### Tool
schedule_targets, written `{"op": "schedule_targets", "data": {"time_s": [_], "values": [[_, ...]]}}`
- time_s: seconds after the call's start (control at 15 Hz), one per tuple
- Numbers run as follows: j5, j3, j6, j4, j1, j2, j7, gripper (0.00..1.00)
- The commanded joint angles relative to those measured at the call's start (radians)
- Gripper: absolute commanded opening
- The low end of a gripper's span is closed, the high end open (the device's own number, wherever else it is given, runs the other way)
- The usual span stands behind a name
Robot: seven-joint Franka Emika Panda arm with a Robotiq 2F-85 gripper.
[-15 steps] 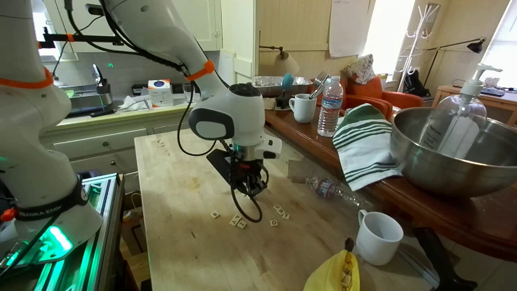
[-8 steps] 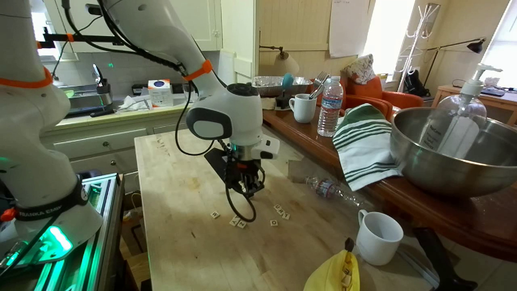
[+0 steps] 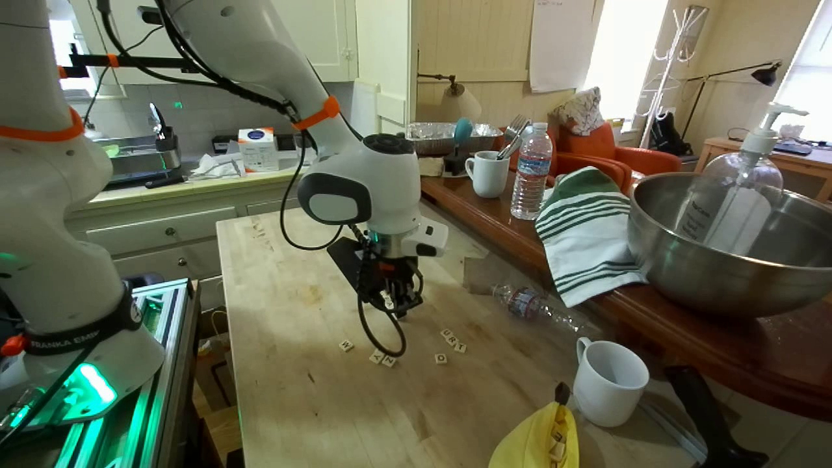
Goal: Slide the letter S to the pile of letters on the left
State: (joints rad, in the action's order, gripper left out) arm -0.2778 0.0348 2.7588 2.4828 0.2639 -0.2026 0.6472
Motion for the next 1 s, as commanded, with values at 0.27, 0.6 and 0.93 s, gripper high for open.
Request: {"op": "schedule_targets", "data": {"time_s": [0.27,0.6,0.93], "values": [[-0.019,-0.003,0.001,0.012,-0.008,0.040,-0.006,0.00],[-0.029,-0.007,-0.010,0.016,-0.017,0.079,0.001,0.00],[-0.029,-0.011,-0.017,0.033,-0.040,0.126,0.003,0.42]]}}
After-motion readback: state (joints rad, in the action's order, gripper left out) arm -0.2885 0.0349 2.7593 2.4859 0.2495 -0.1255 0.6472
